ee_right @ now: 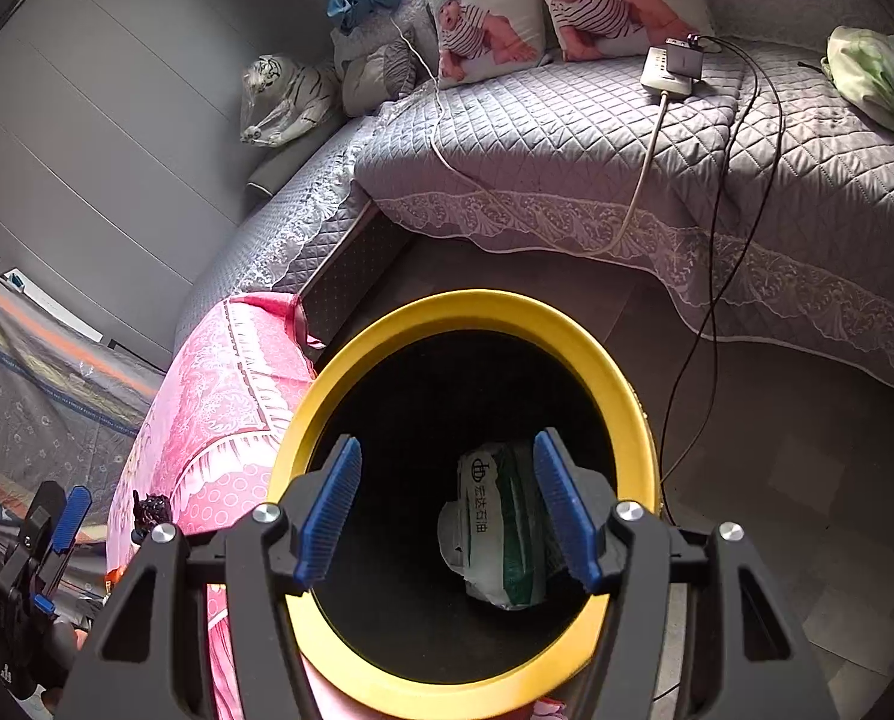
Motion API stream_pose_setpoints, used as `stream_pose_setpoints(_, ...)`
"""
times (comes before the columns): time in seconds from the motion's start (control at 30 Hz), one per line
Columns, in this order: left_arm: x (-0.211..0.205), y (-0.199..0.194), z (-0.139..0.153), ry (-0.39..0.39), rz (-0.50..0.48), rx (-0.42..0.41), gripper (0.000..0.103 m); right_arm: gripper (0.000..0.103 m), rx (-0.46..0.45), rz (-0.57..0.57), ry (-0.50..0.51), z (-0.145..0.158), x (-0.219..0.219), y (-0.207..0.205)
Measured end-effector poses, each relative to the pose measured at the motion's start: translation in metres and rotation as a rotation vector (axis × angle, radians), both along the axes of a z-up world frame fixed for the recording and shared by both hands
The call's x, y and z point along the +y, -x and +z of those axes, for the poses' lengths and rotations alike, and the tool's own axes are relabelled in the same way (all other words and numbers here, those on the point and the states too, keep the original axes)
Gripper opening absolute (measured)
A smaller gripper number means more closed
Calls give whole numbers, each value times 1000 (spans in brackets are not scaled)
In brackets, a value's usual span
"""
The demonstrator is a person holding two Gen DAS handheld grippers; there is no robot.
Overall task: Collect trash
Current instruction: 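Open the right gripper to drop the tissue pack into the bin, then grasp the white foam net with the right gripper while the left gripper grasps the milk carton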
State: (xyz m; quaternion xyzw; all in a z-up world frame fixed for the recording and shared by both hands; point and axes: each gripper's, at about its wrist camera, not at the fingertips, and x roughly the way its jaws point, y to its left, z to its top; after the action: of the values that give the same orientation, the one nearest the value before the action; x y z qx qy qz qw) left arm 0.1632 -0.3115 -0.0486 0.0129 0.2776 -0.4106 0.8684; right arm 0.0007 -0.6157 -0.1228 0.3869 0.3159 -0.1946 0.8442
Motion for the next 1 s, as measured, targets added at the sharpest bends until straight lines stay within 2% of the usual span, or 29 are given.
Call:
stream_pose_setpoints(0.1,35,11,24,50,32,-45,91,58,-30,36,54,12,19,0)
stream_pose_setpoints(0.23,93,31,54,99,82,-139,94,58,-94,147,110,36,57,-10)
stream_pose_setpoints(0.3,128,43,65,104,131,-190,94,61,-126,239,134,49,83,-19)
stream_pose_setpoints(0.33,145,47,70,108,157,-210,95,64,-143,300,143,54,100,-25)
stream_pose_setpoints(0.43,205,58,72,101,242,-244,95,65,-158,512,162,66,160,-44)
stream_pose_setpoints(0.57,280,77,59,34,421,-287,95,65,-111,781,163,64,252,-72)
stream_pose_setpoints(0.7,331,99,35,-47,524,-254,95,65,-42,965,141,53,328,-101)
stream_pose_setpoints(0.77,346,108,21,-97,529,-221,95,65,-14,995,166,51,355,-116)
stream_pose_setpoints(0.83,354,115,7,-140,516,-204,95,65,17,1013,143,44,372,-129)
stream_pose_setpoints(1.0,355,122,-24,-246,413,-160,95,65,88,1012,178,32,401,-159)
